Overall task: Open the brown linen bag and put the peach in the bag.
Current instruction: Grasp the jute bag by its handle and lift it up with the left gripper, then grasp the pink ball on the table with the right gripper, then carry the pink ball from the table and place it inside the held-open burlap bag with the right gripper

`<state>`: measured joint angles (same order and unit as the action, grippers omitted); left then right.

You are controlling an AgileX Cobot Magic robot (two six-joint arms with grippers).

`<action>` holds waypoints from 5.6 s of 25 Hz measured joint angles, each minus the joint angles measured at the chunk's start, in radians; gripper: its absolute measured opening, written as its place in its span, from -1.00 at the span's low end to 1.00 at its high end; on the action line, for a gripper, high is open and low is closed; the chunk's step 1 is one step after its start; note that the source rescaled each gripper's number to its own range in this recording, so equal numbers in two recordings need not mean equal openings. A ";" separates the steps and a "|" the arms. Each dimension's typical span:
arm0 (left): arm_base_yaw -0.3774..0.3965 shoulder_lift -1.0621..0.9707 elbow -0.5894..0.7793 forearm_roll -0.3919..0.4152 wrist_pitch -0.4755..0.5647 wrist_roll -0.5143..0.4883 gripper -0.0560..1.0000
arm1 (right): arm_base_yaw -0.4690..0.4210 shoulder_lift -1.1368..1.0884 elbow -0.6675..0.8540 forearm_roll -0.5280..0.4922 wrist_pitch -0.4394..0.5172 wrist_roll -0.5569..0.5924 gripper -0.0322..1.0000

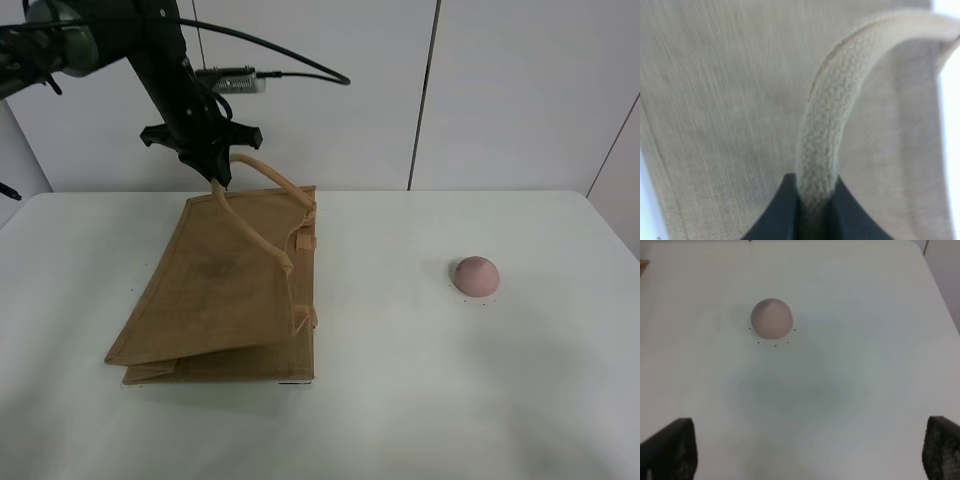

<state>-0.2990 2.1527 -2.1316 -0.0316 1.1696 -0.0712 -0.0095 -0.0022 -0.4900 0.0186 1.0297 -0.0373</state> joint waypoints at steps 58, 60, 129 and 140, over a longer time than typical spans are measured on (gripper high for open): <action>0.000 -0.351 -0.008 -0.015 0.003 0.016 -0.89 | 0.077 1.989 -0.983 0.034 -0.130 -0.033 1.00; 0.000 -0.351 -0.008 -0.015 0.003 0.016 -0.89 | 0.092 2.035 -1.016 0.038 -0.131 -0.034 1.00; 0.000 -0.351 -0.008 -0.016 0.003 0.019 -0.89 | 0.588 2.295 -1.244 1.018 -0.563 -1.003 -0.94; 0.000 -0.351 -0.008 -0.016 0.003 0.019 -0.89 | 0.628 2.334 -1.246 1.017 -0.643 -1.022 0.03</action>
<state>-0.2990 1.8012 -2.1394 -0.0478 1.1726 -0.0525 0.6184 2.3318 -1.7360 1.0360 0.3870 -1.0590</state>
